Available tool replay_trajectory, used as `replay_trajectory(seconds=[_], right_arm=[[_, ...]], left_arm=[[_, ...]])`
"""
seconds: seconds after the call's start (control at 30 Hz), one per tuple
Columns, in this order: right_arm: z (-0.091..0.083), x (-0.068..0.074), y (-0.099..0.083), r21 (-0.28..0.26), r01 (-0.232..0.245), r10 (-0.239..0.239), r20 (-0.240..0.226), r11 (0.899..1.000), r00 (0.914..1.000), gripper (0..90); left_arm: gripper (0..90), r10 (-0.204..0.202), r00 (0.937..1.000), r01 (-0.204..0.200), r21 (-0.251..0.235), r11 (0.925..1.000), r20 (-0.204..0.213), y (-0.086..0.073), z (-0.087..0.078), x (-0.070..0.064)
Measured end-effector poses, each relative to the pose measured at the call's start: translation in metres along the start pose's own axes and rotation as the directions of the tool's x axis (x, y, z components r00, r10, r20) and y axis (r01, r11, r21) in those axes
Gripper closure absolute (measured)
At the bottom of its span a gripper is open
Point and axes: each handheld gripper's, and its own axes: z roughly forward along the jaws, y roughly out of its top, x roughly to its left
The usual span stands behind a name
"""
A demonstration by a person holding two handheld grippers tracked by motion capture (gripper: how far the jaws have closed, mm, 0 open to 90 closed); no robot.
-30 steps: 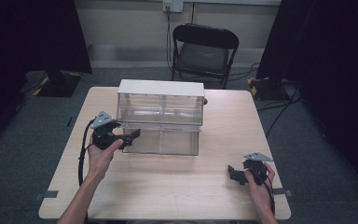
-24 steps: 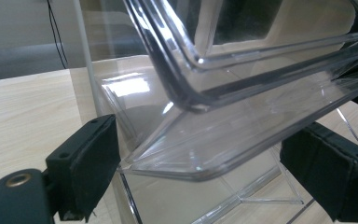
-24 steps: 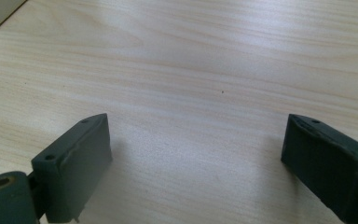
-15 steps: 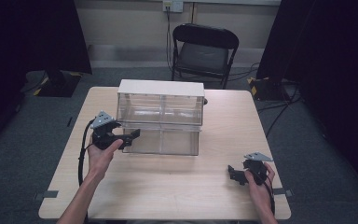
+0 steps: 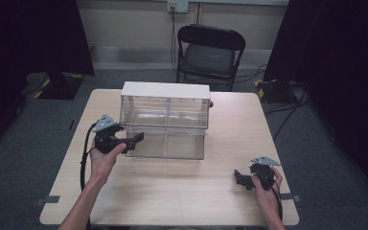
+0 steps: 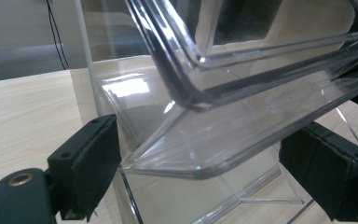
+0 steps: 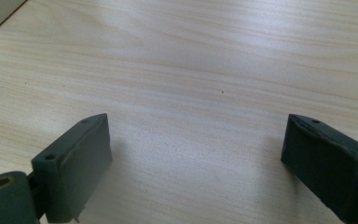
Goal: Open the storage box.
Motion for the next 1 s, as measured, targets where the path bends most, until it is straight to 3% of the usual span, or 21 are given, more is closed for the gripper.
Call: replay_trajectory(seconds=[1.0], right_arm=[[0.0,0.0,0.0,0.0,0.0,0.0,0.0,1.0,1.0,7.6]], left_arm=[[12.6,-0.014,0.9999,0.014,0.001,0.9999,-0.004,-0.0001,0.0005,-0.0006]])
